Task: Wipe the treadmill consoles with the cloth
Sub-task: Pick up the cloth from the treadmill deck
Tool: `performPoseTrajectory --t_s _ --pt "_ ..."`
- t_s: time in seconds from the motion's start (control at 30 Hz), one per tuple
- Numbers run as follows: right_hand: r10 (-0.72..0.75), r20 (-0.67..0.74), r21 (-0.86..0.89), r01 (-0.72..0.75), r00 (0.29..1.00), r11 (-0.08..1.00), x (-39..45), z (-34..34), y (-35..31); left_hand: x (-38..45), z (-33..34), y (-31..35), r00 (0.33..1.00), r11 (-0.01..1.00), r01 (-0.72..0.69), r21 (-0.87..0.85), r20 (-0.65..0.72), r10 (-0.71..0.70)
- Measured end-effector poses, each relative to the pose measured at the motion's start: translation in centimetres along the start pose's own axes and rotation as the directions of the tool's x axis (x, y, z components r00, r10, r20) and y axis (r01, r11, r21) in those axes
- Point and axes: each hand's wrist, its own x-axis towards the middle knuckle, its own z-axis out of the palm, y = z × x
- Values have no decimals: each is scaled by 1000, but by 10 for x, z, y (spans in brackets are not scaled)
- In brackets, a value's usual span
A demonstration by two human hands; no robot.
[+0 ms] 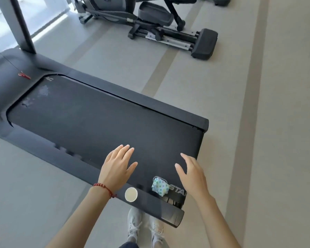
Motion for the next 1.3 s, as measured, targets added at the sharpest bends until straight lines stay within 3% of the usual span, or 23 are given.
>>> performPoseTrajectory --t_s 0.3,0.7,0.87,1.13,1.3 --pt "289 79 148 -298 954 943 30 131 95 20 137 -25 978 991 -128 -36 163 132" --pt "519 178 250 -548 836 798 87 300 216 43 306 -51 942 987 -143 -71 297 158" --pt "594 188 308 -621 782 720 105 348 251 50 355 -59 932 988 -130 -85 330 151" --pt "726 247 500 -726 642 472 114 393 273 46 393 -69 922 992 -71 -105 373 106" --pt "732 222 538 -707 644 459 128 397 273 38 395 -71 929 990 -40 -137 360 88"
